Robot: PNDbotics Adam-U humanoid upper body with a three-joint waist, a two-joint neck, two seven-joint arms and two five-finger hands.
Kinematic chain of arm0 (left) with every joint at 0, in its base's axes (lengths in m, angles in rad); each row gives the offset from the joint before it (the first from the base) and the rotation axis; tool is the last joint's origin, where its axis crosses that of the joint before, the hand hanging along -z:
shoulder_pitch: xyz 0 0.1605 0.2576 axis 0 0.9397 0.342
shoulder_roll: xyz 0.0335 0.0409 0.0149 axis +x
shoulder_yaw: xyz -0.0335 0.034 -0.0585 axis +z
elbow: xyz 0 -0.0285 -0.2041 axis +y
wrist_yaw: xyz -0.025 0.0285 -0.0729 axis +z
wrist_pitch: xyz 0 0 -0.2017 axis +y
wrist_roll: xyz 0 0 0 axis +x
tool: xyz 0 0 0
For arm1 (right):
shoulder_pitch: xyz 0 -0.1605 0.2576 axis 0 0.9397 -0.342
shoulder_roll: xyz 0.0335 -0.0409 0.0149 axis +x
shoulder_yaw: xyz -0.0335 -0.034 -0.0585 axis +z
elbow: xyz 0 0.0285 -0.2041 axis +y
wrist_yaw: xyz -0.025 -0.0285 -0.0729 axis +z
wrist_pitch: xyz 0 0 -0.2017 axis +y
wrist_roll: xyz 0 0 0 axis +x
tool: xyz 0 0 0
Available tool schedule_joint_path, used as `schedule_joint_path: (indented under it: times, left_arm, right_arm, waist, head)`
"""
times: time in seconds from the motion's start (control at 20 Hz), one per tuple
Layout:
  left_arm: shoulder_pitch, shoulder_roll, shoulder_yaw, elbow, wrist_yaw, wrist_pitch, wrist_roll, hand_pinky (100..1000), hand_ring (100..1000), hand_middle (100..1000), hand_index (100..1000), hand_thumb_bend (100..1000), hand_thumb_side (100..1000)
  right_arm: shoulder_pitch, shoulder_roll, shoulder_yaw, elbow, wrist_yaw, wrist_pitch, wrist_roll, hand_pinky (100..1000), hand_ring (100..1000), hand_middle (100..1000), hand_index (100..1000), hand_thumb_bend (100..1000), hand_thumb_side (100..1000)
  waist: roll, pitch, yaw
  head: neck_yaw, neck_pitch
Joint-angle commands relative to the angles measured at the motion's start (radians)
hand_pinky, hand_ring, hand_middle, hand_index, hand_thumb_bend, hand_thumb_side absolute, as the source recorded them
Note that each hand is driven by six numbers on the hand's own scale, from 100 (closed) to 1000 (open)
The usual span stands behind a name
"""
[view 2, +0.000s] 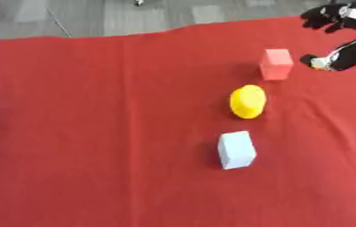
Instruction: Pick up the objects with one hand, pass them to the other hand, and then place them into the box on the other side of the table.
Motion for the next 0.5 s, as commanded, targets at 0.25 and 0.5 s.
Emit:
schedule_joint_path:
  times: [0.25, 0.5]
  left_arm:
    - [-0.013, 0.042, -0.001, -0.024, -0.001, -0.001, -0.007, 748, 748, 751, 744, 196, 798]
    - [-0.001, 0.039, -0.003, -0.022, 0.003, -0.002, -0.010, 748, 748, 751, 744, 194, 800]
  right_arm:
    - [-0.041, -0.044, -0.009, -0.002, 0.069, -0.009, -0.011, 919, 917, 867, 960, 402, 100]
    - [-0.042, -0.039, 0.003, 0.013, 0.126, -0.013, -0.016, 925, 914, 865, 937, 423, 100]
  waist:
    - [-0.004, 0.014, 0.009]
    - [0.004, 0.017, 0.014]
  head:
    - [-0.011, -0.033]
    - [-0.014, -0.031]
